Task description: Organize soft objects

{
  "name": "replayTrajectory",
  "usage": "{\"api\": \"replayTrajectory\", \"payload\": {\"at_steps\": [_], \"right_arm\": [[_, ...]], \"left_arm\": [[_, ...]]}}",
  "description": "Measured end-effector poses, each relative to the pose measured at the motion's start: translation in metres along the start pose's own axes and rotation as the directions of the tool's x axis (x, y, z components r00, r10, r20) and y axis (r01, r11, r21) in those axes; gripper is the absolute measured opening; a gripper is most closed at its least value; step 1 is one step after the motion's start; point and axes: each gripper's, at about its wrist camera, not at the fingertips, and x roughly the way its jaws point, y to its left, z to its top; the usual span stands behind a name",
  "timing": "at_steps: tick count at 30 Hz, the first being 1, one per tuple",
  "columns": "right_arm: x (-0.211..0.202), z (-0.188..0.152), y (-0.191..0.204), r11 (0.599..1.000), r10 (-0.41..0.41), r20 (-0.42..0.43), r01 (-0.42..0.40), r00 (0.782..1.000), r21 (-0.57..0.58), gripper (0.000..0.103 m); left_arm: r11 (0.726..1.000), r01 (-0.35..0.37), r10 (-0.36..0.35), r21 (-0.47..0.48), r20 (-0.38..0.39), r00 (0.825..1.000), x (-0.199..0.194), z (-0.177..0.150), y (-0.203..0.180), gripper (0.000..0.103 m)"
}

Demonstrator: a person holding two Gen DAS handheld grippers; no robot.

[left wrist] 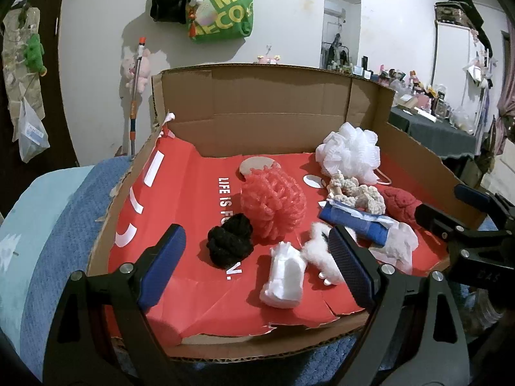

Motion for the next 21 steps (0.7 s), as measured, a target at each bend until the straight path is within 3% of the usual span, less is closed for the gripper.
{"api": "replayTrajectory", "payload": {"at_steps": [21], "right_arm": [[0.0013,-0.0016,-0.0013,1.000,-0.002,0.000,0.002,1.000,0.009,0.103]], "left_arm": [[1.000,-0.003,0.003,0.001,-0.010,1.000,0.0017,0.0001,0.0003,0.091]]}}
